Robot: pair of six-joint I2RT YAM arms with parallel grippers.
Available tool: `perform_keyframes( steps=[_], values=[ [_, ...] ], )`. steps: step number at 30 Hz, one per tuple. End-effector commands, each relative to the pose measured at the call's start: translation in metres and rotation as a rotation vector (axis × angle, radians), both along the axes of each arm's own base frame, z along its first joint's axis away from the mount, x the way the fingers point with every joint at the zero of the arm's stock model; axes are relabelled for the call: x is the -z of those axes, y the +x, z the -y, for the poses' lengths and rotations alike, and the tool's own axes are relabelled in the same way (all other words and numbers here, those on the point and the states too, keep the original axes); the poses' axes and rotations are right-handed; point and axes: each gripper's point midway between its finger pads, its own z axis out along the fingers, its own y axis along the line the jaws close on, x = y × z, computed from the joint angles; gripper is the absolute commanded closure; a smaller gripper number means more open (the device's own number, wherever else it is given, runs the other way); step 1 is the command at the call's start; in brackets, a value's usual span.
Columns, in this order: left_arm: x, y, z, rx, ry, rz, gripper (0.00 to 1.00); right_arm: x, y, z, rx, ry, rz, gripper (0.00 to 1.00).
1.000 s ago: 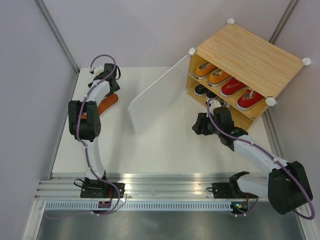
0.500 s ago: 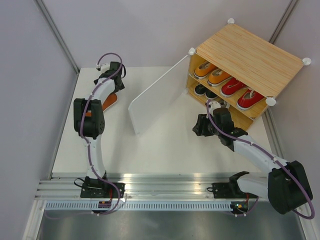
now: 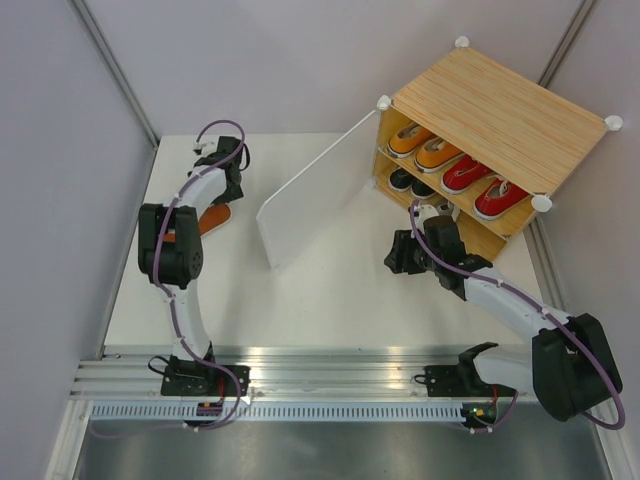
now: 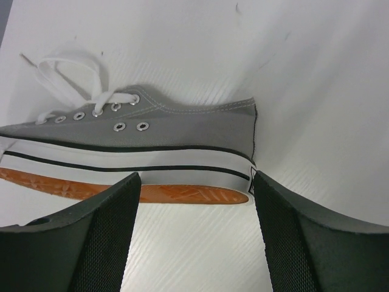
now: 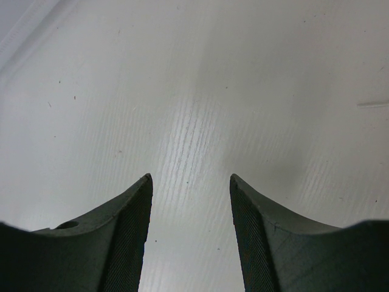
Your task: Place and organize the shoes in the shoe cabinet
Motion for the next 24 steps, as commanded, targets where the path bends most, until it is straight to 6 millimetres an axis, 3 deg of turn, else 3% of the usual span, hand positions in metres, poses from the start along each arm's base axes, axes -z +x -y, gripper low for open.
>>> perform_keyframes(
  steps=[1,6,11,16,19,22,24],
  values=[
    [0.013,-0.049,0.005,0.032,-0.047,-0.131,0.22,-0.002,0.002,-0.008,-0.032,0.022,0.009,0.41],
    [0.001,-0.075,0.004,0.051,-0.054,-0.132,0.22,-0.002,0.001,-0.011,-0.04,0.035,0.003,0.41],
    [0.001,-0.115,0.005,0.049,-0.085,-0.148,0.21,-0.001,0.0,-0.014,-0.046,0.049,-0.004,0.41],
    [0.025,-0.16,0.009,0.017,-0.138,-0.226,0.21,-0.002,-0.001,-0.014,-0.049,0.055,-0.004,0.41],
    [0.031,-0.175,0.02,-0.01,-0.219,-0.222,0.21,0.0,-0.002,-0.014,-0.049,0.054,-0.007,0.41],
    [0.011,-0.166,0.028,-0.011,-0.273,-0.125,0.18,0.0,-0.003,-0.014,-0.051,0.056,-0.007,0.41],
    [-0.014,-0.153,0.028,-0.003,-0.275,-0.03,0.16,0.0,-0.004,-0.015,-0.053,0.058,-0.009,0.41]
  ],
)
